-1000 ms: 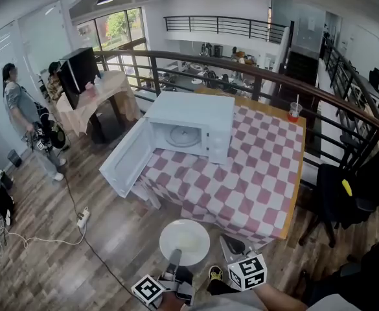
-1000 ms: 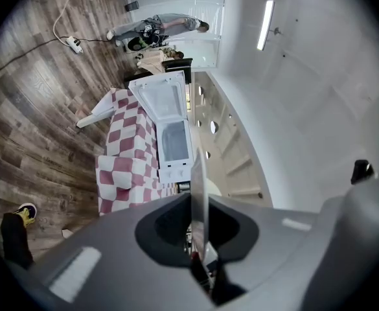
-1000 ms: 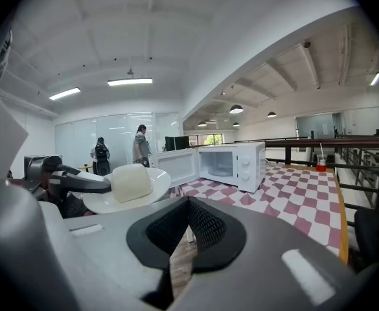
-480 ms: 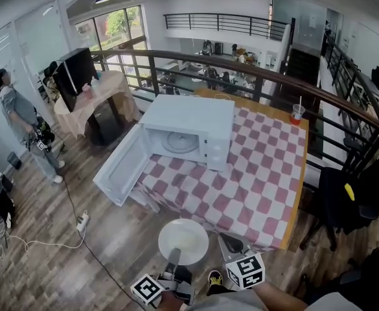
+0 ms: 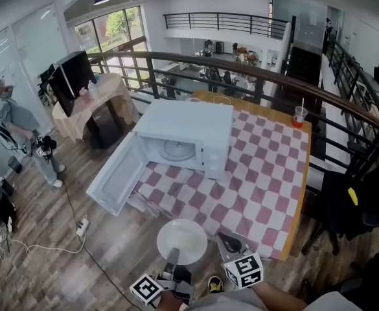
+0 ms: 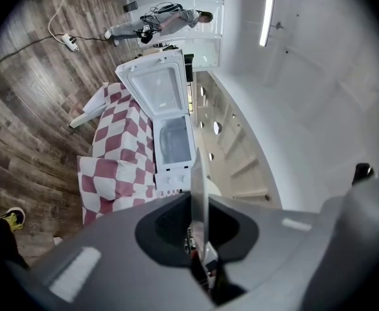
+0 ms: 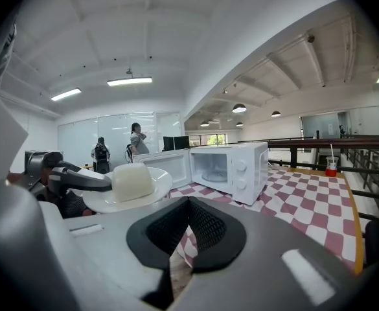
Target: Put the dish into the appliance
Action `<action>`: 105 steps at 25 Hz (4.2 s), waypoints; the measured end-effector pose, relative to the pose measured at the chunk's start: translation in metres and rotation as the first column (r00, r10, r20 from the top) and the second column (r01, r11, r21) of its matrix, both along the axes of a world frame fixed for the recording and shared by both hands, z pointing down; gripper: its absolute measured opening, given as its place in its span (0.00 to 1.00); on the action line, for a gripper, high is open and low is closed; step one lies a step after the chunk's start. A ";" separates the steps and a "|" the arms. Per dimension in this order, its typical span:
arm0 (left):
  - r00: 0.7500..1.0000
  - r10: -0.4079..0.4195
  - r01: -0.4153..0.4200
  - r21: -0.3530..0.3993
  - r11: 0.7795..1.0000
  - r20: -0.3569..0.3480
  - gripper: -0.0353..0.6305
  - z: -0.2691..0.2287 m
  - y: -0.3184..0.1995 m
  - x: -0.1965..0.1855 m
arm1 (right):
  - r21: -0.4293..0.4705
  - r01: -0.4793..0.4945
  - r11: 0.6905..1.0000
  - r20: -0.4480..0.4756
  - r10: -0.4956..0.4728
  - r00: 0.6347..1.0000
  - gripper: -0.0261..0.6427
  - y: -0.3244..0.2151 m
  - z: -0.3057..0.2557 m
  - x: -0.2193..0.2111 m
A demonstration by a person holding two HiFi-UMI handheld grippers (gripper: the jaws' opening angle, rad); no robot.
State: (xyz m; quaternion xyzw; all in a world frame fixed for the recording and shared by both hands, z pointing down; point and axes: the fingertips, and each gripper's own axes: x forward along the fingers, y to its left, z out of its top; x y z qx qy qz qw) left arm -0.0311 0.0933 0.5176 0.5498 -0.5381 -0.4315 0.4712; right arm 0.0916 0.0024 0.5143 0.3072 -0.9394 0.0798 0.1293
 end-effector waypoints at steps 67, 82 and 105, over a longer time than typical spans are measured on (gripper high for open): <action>0.999 -0.017 0.016 -0.011 1.000 -0.034 0.10 0.007 -0.137 -0.084 | -0.015 0.028 0.999 -0.021 -0.028 0.999 0.03 -0.133 0.011 -0.091; 0.999 0.019 -0.019 -0.015 1.000 -0.043 0.10 0.000 -0.196 -0.156 | -0.018 -0.019 1.000 -0.050 0.018 0.999 0.03 -0.183 -0.001 -0.154; 0.986 0.157 -0.160 -0.056 0.985 -0.061 0.10 0.021 -0.276 -0.244 | -0.029 -0.097 0.995 -0.078 0.095 0.992 0.03 -0.243 0.008 -0.259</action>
